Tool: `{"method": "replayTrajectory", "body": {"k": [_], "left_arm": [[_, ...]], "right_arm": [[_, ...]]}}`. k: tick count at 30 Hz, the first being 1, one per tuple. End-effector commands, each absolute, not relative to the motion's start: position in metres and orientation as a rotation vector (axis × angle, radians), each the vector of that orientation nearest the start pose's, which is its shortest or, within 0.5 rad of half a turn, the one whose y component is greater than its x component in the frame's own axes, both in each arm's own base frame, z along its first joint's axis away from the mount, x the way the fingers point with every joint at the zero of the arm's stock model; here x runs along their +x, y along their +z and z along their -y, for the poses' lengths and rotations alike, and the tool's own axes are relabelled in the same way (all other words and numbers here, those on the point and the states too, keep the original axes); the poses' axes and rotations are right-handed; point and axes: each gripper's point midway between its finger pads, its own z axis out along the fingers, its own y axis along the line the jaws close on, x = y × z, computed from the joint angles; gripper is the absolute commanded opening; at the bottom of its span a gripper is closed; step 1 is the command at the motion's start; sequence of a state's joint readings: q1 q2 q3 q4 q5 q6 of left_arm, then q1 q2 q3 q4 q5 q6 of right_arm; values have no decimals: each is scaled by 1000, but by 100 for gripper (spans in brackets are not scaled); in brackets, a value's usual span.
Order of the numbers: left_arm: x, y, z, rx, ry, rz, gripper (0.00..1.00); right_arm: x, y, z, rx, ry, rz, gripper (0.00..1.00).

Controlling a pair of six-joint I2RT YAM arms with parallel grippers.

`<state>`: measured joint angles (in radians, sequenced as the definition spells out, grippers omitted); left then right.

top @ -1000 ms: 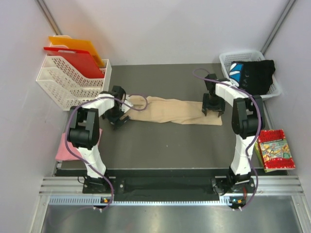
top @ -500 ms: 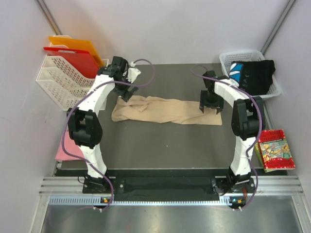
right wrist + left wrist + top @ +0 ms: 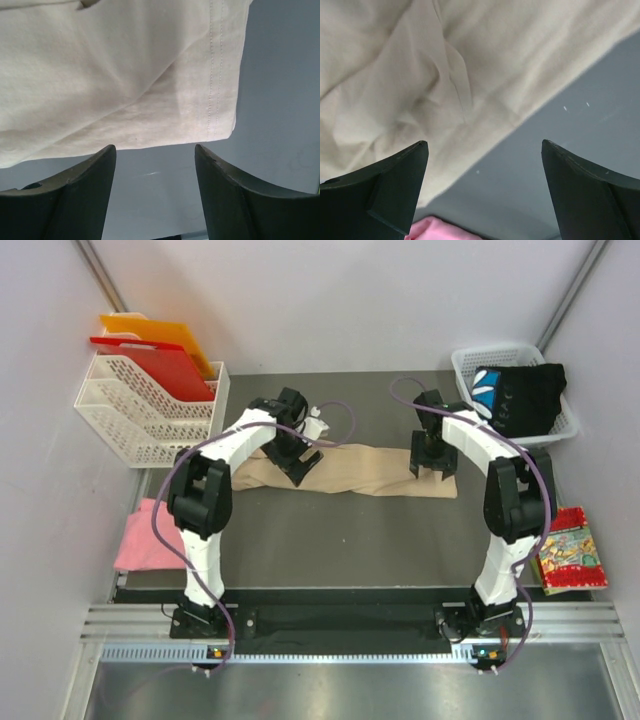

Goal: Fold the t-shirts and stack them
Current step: Fold the tshirt

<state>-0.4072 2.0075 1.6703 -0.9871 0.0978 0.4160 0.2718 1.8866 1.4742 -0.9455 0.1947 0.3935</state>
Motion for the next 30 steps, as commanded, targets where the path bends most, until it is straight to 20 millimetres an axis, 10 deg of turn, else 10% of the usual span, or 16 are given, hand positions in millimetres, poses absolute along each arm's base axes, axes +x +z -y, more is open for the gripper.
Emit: {"method": "replayTrajectory", "body": {"k": [1, 13, 18, 20, 30], "left_arm": [[419, 72, 173, 1092, -100, -2583, 99], [459, 64, 182, 1088, -42, -2544, 94], [458, 61, 179, 1107, -23, -2538, 35], [459, 60, 178, 1109, -11, -2532, 26], [439, 61, 180, 1121, -80, -2581, 42]], "right_arm": [[363, 84, -81, 221, -155, -2795, 64], [358, 82, -76, 212, -182, -2797, 59], [350, 70, -74, 212, -196, -2822, 57], [346, 65, -73, 206, -199, -2835, 56], [346, 63, -71, 192, -215, -2832, 56]]}}
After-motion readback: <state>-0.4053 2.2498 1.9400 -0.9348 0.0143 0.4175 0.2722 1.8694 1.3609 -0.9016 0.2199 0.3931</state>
